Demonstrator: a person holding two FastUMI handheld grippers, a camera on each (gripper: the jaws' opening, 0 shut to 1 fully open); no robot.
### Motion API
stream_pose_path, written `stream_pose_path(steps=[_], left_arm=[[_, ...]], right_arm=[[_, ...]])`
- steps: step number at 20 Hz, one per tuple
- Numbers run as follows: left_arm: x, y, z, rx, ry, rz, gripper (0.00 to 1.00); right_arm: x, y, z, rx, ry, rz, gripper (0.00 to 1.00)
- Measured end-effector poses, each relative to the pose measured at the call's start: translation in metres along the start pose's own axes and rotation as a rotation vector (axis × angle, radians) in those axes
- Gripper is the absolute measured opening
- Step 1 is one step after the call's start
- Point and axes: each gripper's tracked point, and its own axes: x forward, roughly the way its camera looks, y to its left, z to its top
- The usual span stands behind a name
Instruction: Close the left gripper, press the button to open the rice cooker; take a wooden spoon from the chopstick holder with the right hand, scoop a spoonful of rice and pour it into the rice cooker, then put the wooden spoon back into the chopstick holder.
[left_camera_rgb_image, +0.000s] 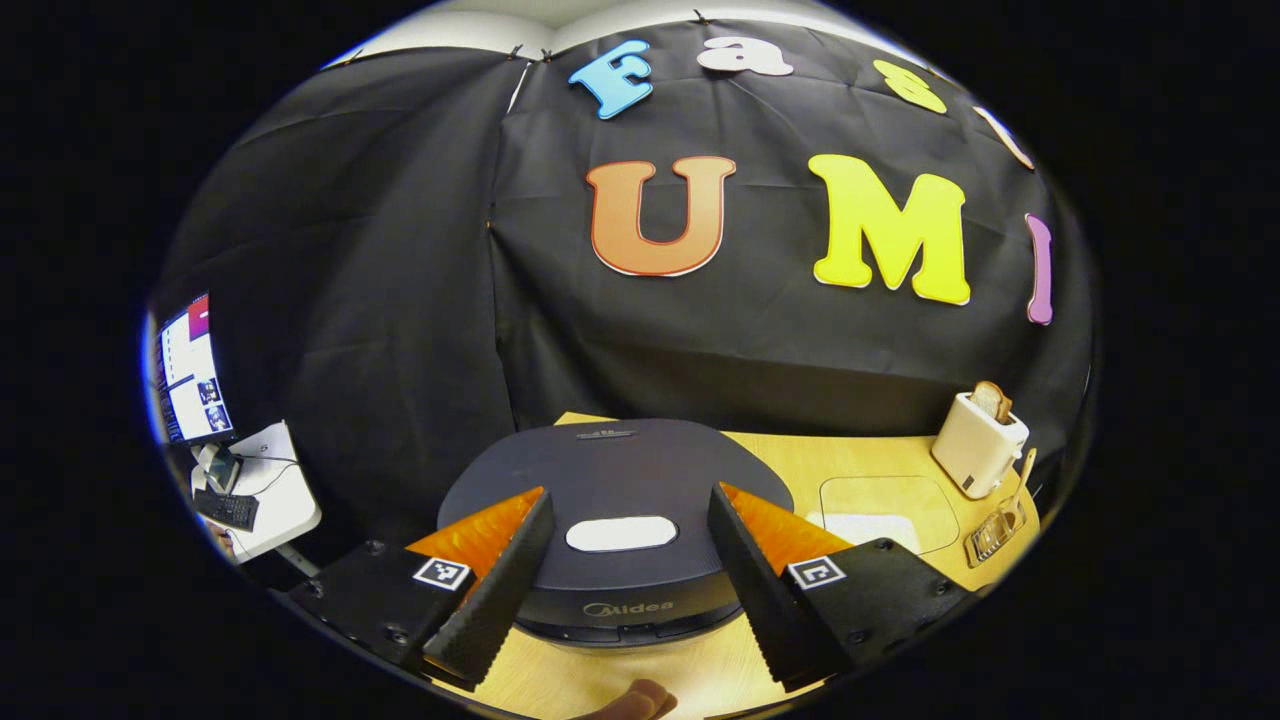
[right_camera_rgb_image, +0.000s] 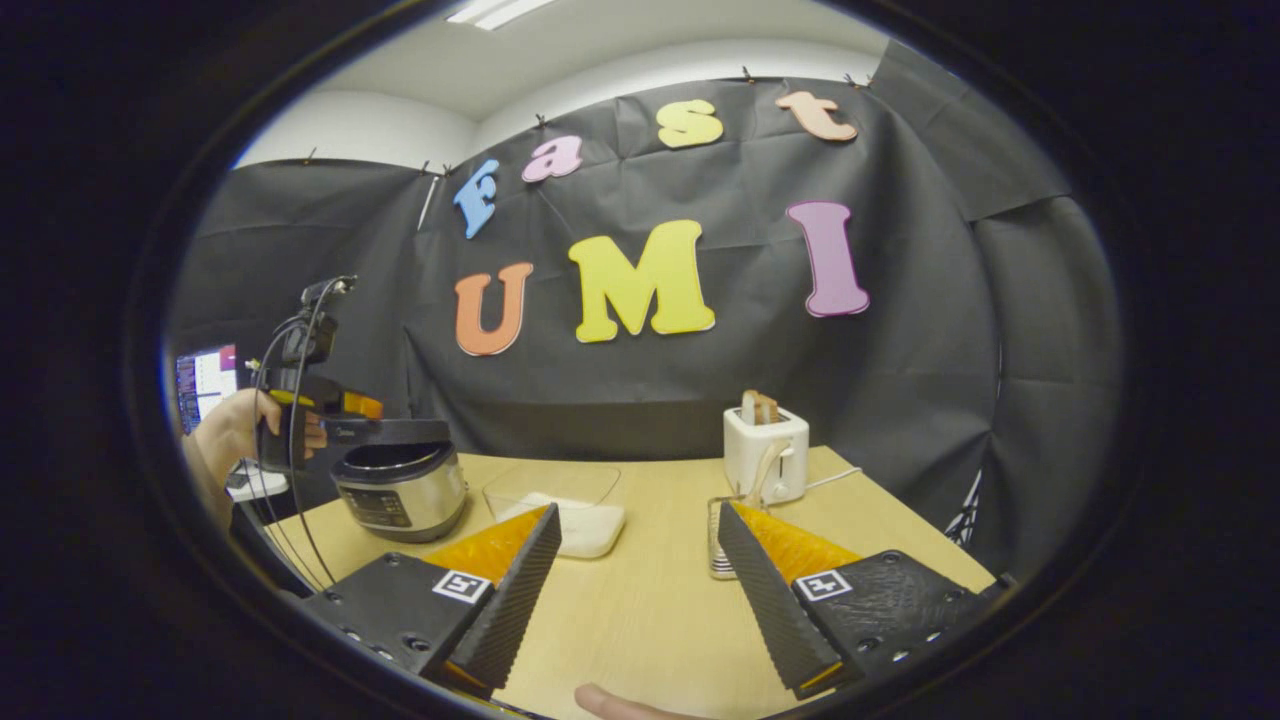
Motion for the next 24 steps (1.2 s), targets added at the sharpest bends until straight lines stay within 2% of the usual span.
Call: stream_pose_path(steps=[4,5,8,14,24], left_arm=[[0.002,-0.002,-0.030,0.018,0.049,0.010,0.99],[0.001,-0.001,-0.026,0.026,0.012,0.013,1.00],[0.001,-0.002,-0.030,-0.010,0.007,0.026,1.00],[0.002,-0.003,-0.037,-0.012,-0.050,0.045,1.00],[0.003,-0.003,-0.032,-0.005,-0.104,0.041,0.99]], right_arm=[[0.002,0.004,-0.009,-0.001,0.023,0.003,0.95],[0.002,0.005,-0.008,-0.003,0.022,0.004,0.95],[-0.001,0.004,-0.011,-0.007,0.021,0.000,0.95],[-0.005,0.007,-0.013,-0.002,0.020,0.003,0.94],[-0.011,0.001,-0.011,0.007,0.007,-0.008,0.95]])
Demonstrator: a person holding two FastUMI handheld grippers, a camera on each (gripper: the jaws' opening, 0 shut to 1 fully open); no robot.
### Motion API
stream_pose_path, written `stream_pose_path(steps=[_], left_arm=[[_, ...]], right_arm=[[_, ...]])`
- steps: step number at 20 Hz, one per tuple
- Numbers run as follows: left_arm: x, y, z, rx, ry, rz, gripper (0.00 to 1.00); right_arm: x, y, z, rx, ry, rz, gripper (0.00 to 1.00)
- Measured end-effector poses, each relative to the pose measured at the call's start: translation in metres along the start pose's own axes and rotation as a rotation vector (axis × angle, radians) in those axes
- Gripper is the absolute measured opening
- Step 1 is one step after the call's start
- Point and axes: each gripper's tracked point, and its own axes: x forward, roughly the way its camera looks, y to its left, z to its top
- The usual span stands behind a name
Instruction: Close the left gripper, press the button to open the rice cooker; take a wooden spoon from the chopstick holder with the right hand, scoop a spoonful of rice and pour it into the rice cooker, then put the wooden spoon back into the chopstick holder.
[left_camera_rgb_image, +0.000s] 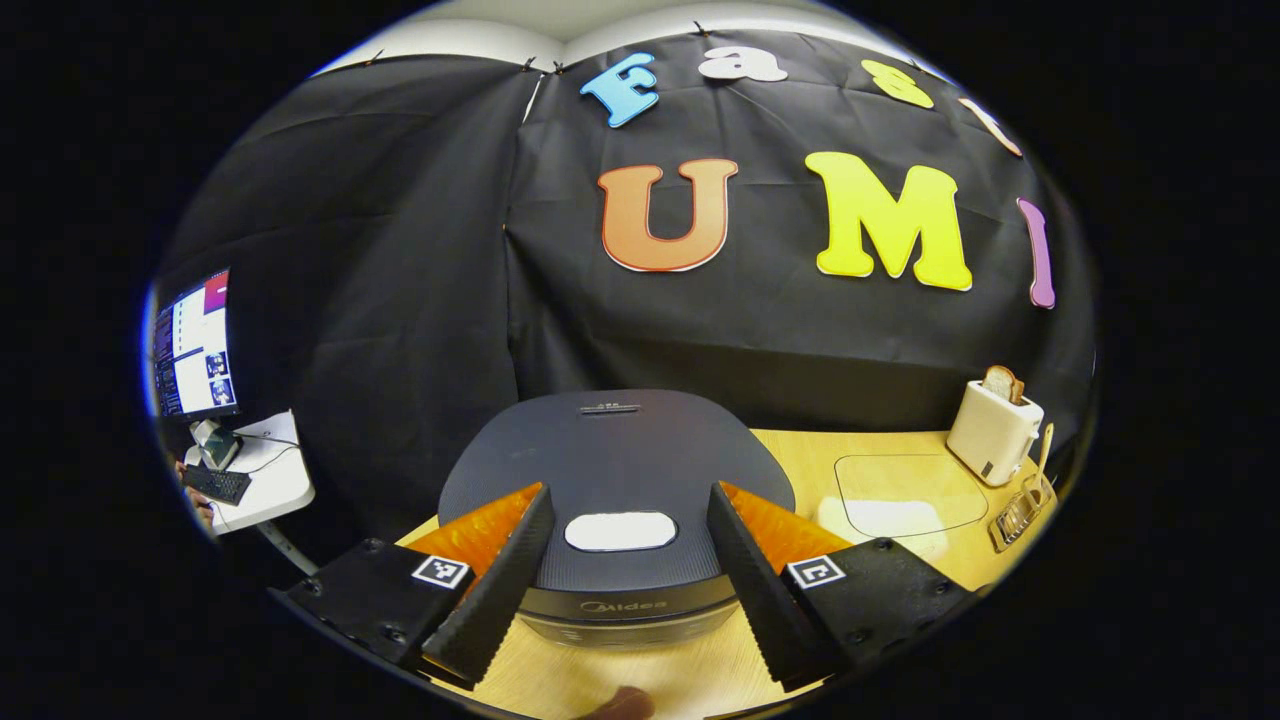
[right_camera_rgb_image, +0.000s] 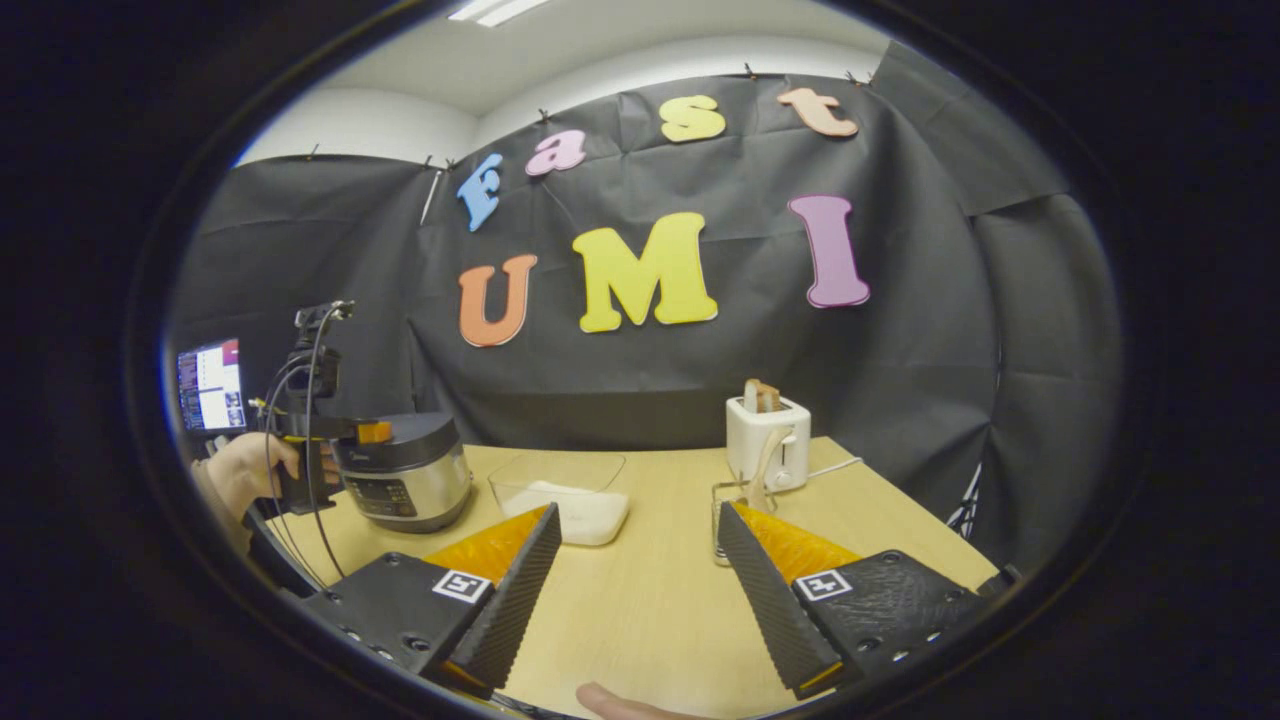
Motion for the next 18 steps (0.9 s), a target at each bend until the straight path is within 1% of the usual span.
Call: stream_pose_path(steps=[2,6,11,12,13,16,18], left_arm=[[-0.002,0.001,0.002,-0.013,-0.008,-0.002,0.99],[-0.020,-0.008,0.002,-0.032,0.024,-0.021,0.99],[-0.068,-0.029,0.023,-0.020,-0.061,-0.057,0.99],[-0.079,-0.034,0.027,-0.016,-0.088,-0.069,0.99],[-0.091,-0.043,0.028,-0.012,-0.109,-0.099,0.99],[-0.125,-0.060,0.017,-0.019,-0.143,-0.153,0.98],[-0.147,-0.065,0.008,-0.020,-0.160,-0.168,0.98]], right_arm=[[-0.002,-0.005,0.003,0.012,-0.005,-0.013,0.95],[-0.008,-0.013,0.013,0.032,-0.026,-0.027,0.94],[-0.012,-0.017,0.021,0.022,-0.039,-0.039,0.94],[-0.012,-0.016,0.022,0.020,-0.041,-0.038,0.94],[-0.013,-0.016,0.021,0.014,-0.043,-0.035,0.94],[-0.013,-0.018,0.018,0.015,-0.047,-0.046,0.94],[-0.015,-0.019,0.018,0.007,-0.050,-0.057,0.94]])
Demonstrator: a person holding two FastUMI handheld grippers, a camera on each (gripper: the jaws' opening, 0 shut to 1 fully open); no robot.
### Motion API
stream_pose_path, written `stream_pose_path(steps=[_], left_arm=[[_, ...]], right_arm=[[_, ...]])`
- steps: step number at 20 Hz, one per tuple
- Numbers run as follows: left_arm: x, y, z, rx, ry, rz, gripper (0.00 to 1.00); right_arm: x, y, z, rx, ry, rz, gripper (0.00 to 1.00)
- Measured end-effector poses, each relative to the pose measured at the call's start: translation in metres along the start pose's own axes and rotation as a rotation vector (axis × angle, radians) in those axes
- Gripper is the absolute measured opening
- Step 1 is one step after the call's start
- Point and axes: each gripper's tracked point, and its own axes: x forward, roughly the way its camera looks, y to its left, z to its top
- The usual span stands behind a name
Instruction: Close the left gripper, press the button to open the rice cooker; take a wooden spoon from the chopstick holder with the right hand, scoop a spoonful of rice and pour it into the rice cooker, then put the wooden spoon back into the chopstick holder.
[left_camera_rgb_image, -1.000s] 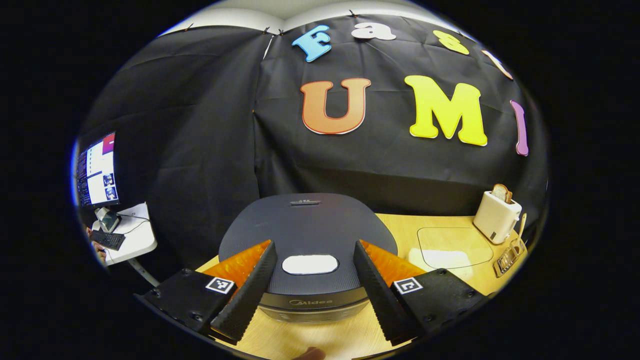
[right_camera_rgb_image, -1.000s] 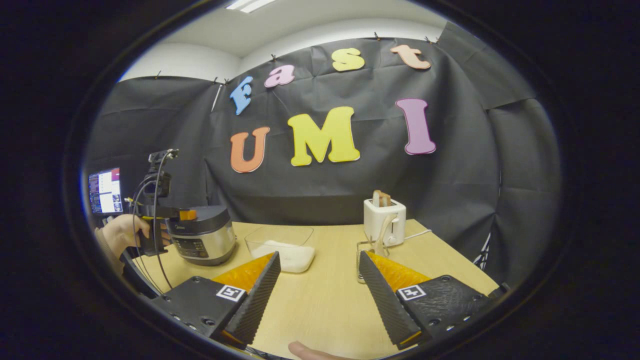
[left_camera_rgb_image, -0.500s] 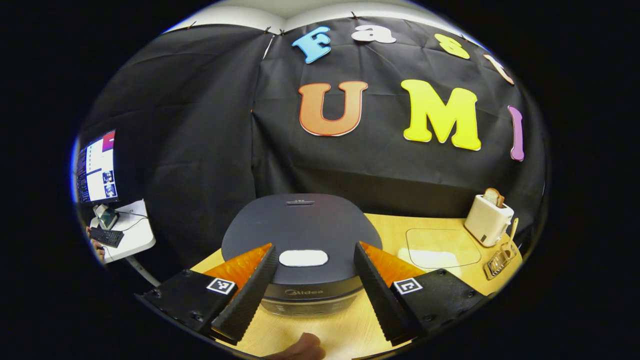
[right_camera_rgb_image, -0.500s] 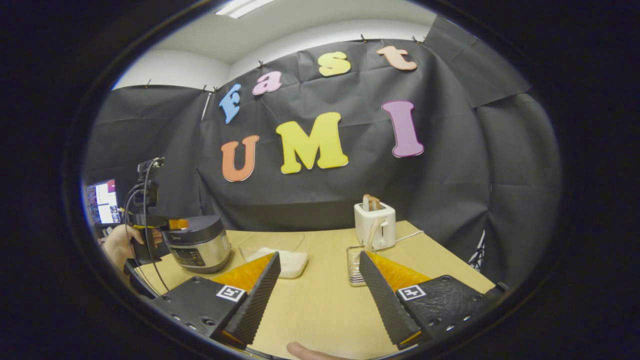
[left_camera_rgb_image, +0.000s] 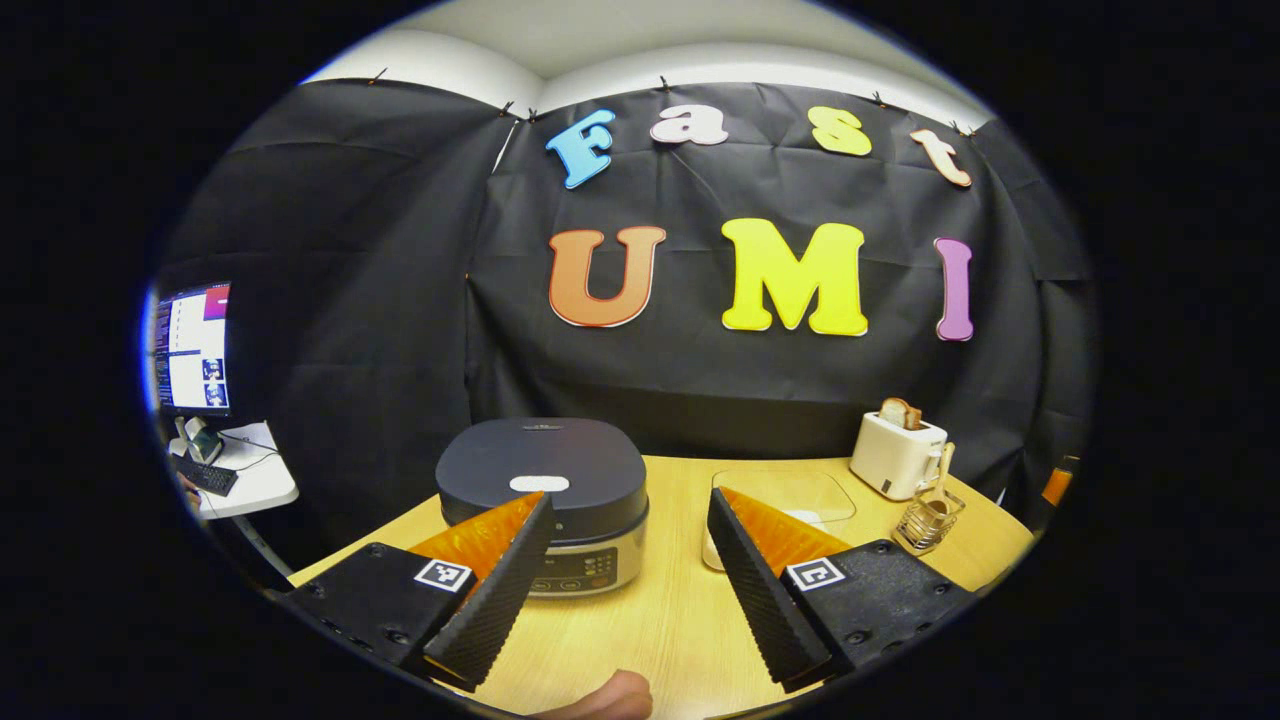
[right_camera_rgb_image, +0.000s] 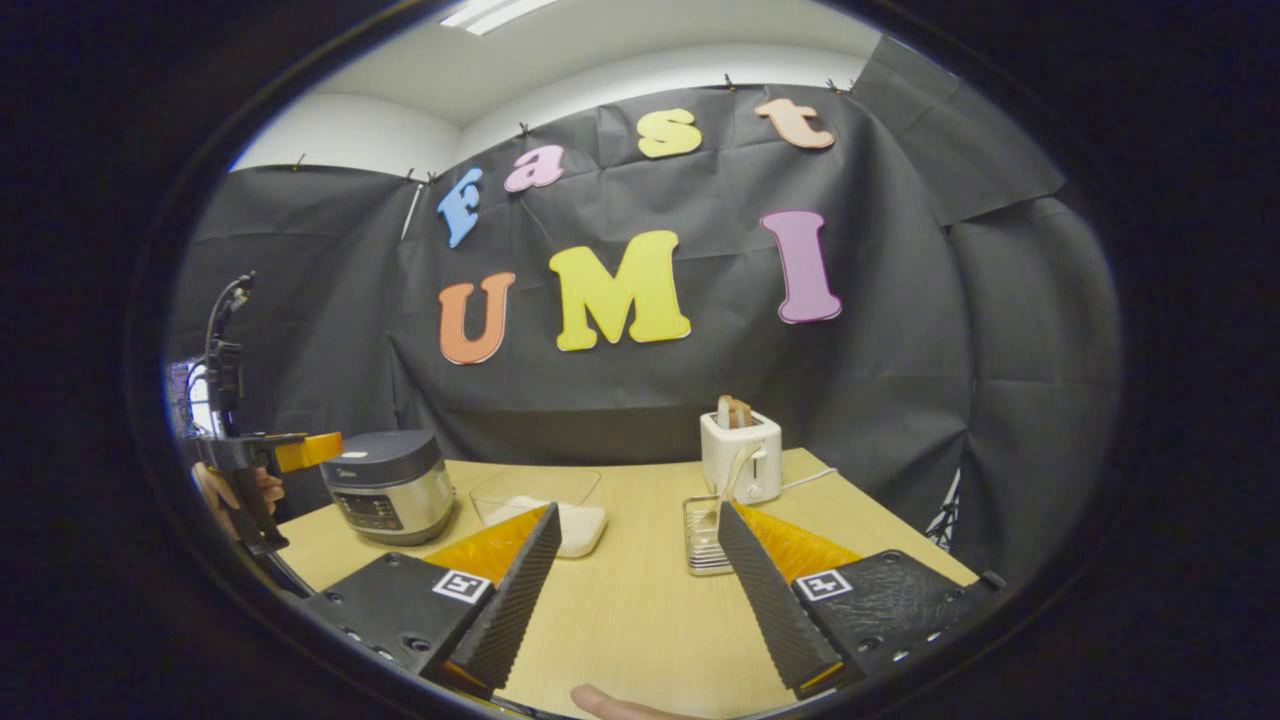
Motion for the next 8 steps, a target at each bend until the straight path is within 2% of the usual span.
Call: stream_pose_path(steps=[3,4,7,8], left_arm=[[-0.029,-0.021,-0.006,0.026,-0.027,-0.036,0.98],[-0.038,-0.026,-0.006,0.063,-0.044,-0.043,0.98],[-0.060,-0.036,0.003,0.181,-0.134,-0.029,0.98],[-0.065,-0.040,0.006,0.204,-0.159,-0.023,0.98]], right_arm=[[-0.004,0.008,-0.004,0.025,0.015,0.015,0.95],[-0.005,0.007,-0.005,0.025,0.018,0.011,0.93],[-0.005,0.010,-0.008,0.026,0.023,0.008,0.96],[-0.006,0.012,-0.009,0.024,0.021,0.011,0.93]])
